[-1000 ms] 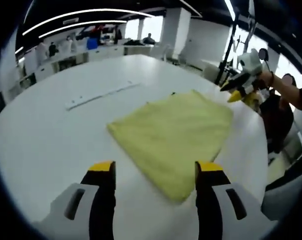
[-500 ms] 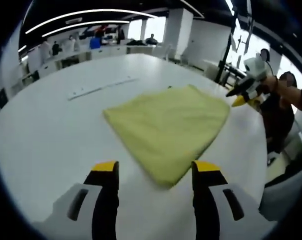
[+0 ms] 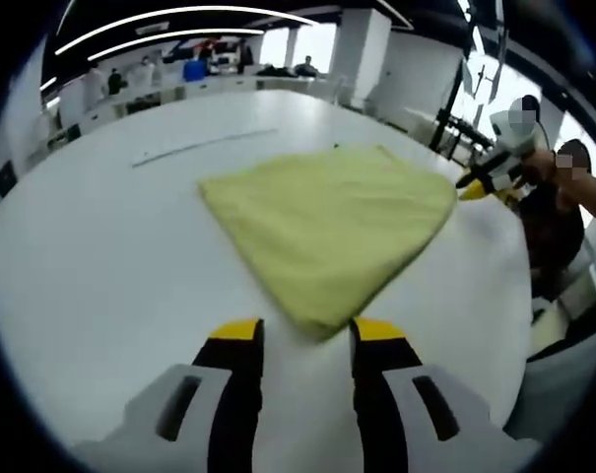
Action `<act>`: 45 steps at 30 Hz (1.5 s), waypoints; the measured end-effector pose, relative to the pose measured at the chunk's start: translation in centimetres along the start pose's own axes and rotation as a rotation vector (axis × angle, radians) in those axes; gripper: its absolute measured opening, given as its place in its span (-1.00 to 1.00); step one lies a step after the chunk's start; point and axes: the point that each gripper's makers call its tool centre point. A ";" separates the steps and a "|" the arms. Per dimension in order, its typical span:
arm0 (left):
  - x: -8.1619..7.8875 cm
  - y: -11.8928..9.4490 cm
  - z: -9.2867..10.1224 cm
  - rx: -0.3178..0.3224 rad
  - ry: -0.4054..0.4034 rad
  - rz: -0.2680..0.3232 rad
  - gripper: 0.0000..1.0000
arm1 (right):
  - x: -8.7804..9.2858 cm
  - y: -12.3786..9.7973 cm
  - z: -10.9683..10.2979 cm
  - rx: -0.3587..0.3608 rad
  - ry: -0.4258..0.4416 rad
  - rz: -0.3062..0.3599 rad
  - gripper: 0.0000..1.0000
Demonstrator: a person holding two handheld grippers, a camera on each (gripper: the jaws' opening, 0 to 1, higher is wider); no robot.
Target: Fold the garment on the visible template until the final outline fits inside the template.
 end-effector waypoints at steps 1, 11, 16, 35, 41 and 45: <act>0.1 0.0 0.0 0.000 0.000 -0.001 -0.39 | 0.1 0.0 -0.1 0.001 0.003 0.000 -0.70; 0.3 1.0 0.7 0.040 -0.004 -0.017 -0.74 | 0.3 0.6 0.2 0.032 0.072 -0.006 -0.90; 0.4 1.2 0.7 0.050 -0.005 -0.020 -0.87 | 0.7 0.8 0.2 0.043 0.089 -0.025 -1.00; -0.1 0.2 0.3 0.047 0.153 -0.066 -1.00 | 1.2 0.0 3.0 0.067 -0.211 0.003 -1.00; 0.2 0.2 0.7 0.057 0.200 -0.087 -1.00 | 1.7 -0.2 2.5 0.035 -0.205 -0.007 -1.00; 0.4 0.0 0.7 0.060 0.203 -0.075 -1.00 | 2.2 -0.1 2.2 0.024 -0.200 -0.016 -1.00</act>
Point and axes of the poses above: the point that each gripper's makers call its tool centre point, and the gripper's own axes: y roughly forward along the fingers, z roughly to its right, x roughly out of its underside, and after that the axes turned 14 degrees about x, right-handed
